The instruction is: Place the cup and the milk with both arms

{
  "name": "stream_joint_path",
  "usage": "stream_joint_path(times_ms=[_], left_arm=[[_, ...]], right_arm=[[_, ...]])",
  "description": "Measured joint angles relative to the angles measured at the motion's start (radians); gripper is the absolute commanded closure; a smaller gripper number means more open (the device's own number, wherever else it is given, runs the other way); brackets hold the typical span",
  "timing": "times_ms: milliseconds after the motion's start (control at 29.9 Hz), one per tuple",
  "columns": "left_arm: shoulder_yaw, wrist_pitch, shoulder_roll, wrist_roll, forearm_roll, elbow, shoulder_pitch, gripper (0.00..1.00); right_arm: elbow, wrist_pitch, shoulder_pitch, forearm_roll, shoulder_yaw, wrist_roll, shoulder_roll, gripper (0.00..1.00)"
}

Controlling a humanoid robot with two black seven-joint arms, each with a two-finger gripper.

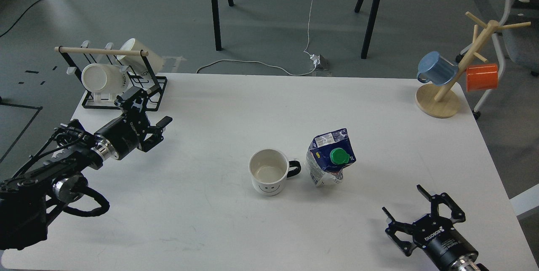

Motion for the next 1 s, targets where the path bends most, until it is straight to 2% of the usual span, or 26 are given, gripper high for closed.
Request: stream_joint_path(times_ms=[134,234,435,602,1003], left_arm=[[-0.002,0.0,0.002,0.0,0.0,0.0,-0.003,0.01],[-0.003,0.0,0.005,0.0,0.0,0.0,-0.003,0.01],[-0.004,0.0,0.005,0.0,0.0,0.0,-0.008,0.01],[-0.008,0.0,0.005,0.0,0.0,-0.001,-0.025,0.01],[-0.006,0.0,0.021,0.0,-0.001,0.002,-0.129,0.01]], right_arm=[[-0.039,0.0,0.081,0.003,0.089,0.0,-0.092,0.04],[-0.115,0.0,0.213,0.002,0.067,0.0,-0.151,0.04],[-0.252,0.0,0.572,-0.012,-0.191,0.0,-0.165,0.04],[-0.338,0.0,0.794,-0.016,-0.413,0.0,-0.104,0.04],[-0.405,0.0,0.832,-0.016,-0.461,0.0,-0.046,0.04]])
